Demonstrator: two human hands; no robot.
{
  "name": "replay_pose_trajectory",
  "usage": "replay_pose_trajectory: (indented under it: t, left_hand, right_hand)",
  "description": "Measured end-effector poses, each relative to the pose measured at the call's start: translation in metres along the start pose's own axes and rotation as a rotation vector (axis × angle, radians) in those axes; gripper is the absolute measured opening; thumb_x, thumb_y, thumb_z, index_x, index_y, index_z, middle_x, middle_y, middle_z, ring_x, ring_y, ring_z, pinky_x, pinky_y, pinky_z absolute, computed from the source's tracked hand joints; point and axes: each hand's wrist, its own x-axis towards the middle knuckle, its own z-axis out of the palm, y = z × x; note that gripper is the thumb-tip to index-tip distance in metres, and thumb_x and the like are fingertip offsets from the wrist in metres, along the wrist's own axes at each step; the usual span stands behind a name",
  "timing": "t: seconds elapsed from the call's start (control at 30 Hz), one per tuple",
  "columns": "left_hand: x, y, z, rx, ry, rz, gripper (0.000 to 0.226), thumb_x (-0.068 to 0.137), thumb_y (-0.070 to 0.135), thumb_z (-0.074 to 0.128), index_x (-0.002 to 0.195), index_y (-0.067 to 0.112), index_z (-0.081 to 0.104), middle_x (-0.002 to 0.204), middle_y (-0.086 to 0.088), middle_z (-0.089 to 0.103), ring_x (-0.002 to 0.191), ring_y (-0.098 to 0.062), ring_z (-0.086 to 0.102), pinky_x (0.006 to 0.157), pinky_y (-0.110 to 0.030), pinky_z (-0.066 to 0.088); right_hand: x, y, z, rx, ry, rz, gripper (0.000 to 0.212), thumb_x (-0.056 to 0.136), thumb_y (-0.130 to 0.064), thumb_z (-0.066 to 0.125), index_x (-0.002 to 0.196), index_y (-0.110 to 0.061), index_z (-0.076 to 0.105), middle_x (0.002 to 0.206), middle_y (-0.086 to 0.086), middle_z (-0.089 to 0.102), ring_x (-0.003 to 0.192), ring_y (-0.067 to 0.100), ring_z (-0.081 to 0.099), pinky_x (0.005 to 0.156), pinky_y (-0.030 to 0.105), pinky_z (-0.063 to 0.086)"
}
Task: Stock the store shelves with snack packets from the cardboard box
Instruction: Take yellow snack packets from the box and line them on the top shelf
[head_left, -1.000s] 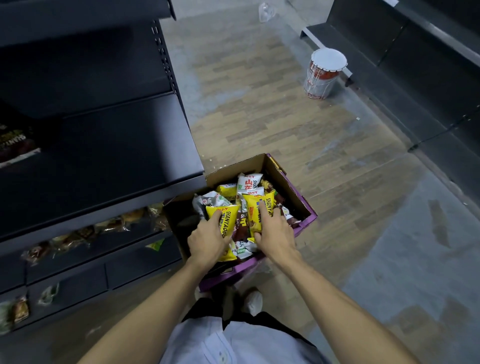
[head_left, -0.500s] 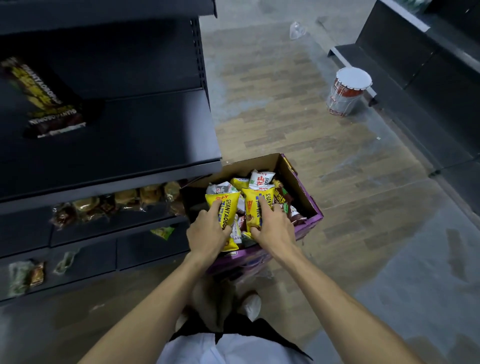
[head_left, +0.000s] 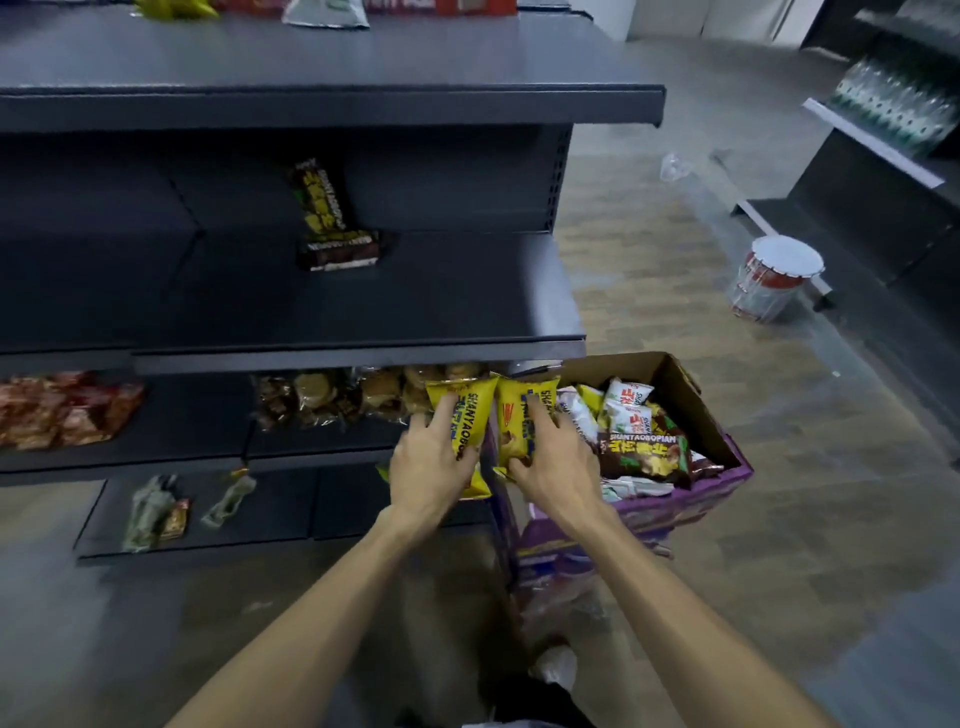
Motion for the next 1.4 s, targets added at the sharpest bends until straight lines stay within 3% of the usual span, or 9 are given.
replay_pose_trajectory:
  t: [0.4,0.67,0.77,1.1,1.23,1.4]
  left_hand:
    - [-0.001,-0.055,-0.159,0.022,0.281,0.075,0.059,0.086,0.037,0.066,0.137,0.027,0.039,0.095,-0.007,0.053,0.083,-0.027,0.058,0.068,-0.033,0.044]
    - [0.075,-0.02,-0.319,0.096,0.589,0.212,0.057,0.084,0.032,0.068,0.133,0.022,0.042,0.092,-0.011,0.055,0.079,-0.033,0.057,0.064,-0.033,0.038]
    - [0.103,-0.005,-0.358,0.077,0.637,0.232,0.057,0.084,0.032,0.069,0.132,0.021,0.04,0.097,-0.012,0.057,0.085,-0.032,0.057,0.067,-0.033,0.037]
    - [0.2,-0.014,-0.387,0.188,0.685,0.197,0.057,0.084,0.031,0.071,0.13,0.02,0.039,0.099,-0.014,0.06,0.087,-0.032,0.06,0.066,-0.033,0.038]
    - [0.229,-0.027,-0.382,0.198,0.677,0.135,0.057,0.085,0.031,0.07,0.131,0.021,0.039,0.098,-0.014,0.059,0.085,-0.032,0.059,0.066,-0.033,0.038]
    - [0.268,-0.043,-0.388,0.171,0.666,0.08,0.057,0.085,0.031,0.069,0.132,0.021,0.039,0.095,-0.011,0.054,0.079,-0.028,0.052,0.067,-0.033,0.038]
  right_hand:
    - [-0.02,-0.156,-0.044,0.077,0.202,-0.241,0.08,0.082,-0.036,0.069,0.148,-0.032,0.025,0.106,0.004,0.049,0.097,0.031,0.06,0.075,0.039,0.048]
    - [0.036,-0.262,-0.167,0.106,0.492,-0.413,0.079,0.084,-0.037,0.069,0.15,-0.033,0.026,0.111,0.005,0.052,0.095,0.031,0.06,0.067,0.035,0.042]
    - [0.061,-0.296,-0.204,0.129,0.553,-0.48,0.08,0.084,-0.036,0.07,0.15,-0.031,0.026,0.118,0.008,0.052,0.097,0.031,0.06,0.07,0.037,0.047]
    - [0.171,-0.341,-0.214,0.177,0.555,-0.531,0.081,0.083,-0.034,0.071,0.151,-0.029,0.025,0.123,0.011,0.051,0.101,0.032,0.059,0.074,0.039,0.049]
    - [0.212,-0.354,-0.206,0.151,0.531,-0.536,0.082,0.083,-0.038,0.07,0.151,-0.029,0.026,0.137,0.014,0.046,0.105,0.034,0.059,0.075,0.04,0.049]
    - [0.256,-0.374,-0.2,0.117,0.499,-0.542,0.082,0.084,-0.038,0.07,0.151,-0.029,0.024,0.142,0.015,0.042,0.106,0.032,0.059,0.066,0.034,0.043]
